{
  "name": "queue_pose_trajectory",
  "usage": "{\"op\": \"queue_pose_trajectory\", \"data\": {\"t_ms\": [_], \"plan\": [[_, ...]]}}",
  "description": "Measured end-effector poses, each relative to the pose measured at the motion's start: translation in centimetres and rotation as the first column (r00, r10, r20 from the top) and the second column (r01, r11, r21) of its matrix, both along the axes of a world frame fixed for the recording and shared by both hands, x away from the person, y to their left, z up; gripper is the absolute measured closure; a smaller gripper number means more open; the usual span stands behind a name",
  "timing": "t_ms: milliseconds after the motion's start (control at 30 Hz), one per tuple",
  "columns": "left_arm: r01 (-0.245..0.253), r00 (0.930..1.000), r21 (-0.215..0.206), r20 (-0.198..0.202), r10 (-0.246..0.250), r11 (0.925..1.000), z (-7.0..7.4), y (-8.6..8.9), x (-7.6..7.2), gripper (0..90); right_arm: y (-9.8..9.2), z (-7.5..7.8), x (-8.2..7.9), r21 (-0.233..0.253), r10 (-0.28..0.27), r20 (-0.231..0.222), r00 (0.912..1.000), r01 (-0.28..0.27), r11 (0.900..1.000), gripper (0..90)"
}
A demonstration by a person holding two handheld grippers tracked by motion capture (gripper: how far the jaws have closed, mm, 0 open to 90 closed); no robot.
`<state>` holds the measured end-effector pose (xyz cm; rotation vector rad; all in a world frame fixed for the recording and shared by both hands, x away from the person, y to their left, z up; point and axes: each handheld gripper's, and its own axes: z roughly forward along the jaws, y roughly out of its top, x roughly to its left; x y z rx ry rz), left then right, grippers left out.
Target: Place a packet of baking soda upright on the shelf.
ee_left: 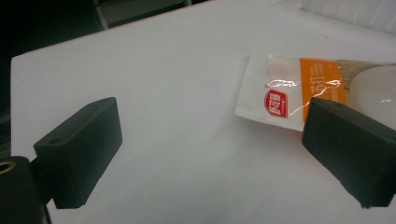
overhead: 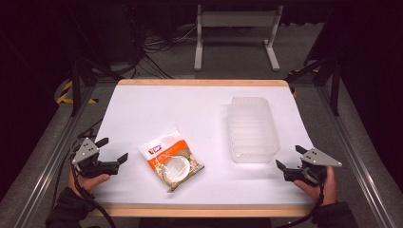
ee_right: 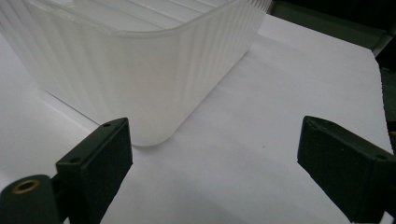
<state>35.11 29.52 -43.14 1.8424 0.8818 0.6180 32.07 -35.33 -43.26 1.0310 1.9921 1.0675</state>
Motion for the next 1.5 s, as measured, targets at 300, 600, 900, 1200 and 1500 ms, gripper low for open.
{"op": "queue_pose_trajectory", "data": {"t_ms": [300,600,900,1200,1500], "plan": [[0.095,0.9927,0.035,-0.078,-0.092,0.9949,0.0,-1.0,0.0,11.0,0.1,0.1,0.0,0.004,0.008,-0.003,1.0000,-0.008,1.000,11.0],[0.171,0.9384,-0.012,-0.303,-0.166,0.9853,0.8,-3.1,1.9,14.7,0.8,-0.2,0.1,-0.021,0.024,-0.036,0.9990,-0.025,0.999,11.0],[0.242,0.8750,-0.039,-0.423,-0.236,0.9695,0.4,-6.0,5.2,15.3,0.9,-0.5,0.3,-0.029,0.039,-0.063,0.9972,-0.041,0.999,11.2],[0.252,0.8198,-0.005,-0.530,-0.216,0.9677,-0.6,-7.9,7.6,16.6,1.0,-0.6,0.4,-0.035,0.045,-0.072,0.9964,-0.048,0.998,11.2],[0.300,0.7793,-0.045,-0.564,-0.272,0.9528,-0.7,-8.5,8.0,19.8,1.0,-0.6,0.4,-0.038,0.050,-0.079,0.9956,-0.053,0.998,11.3]]}}
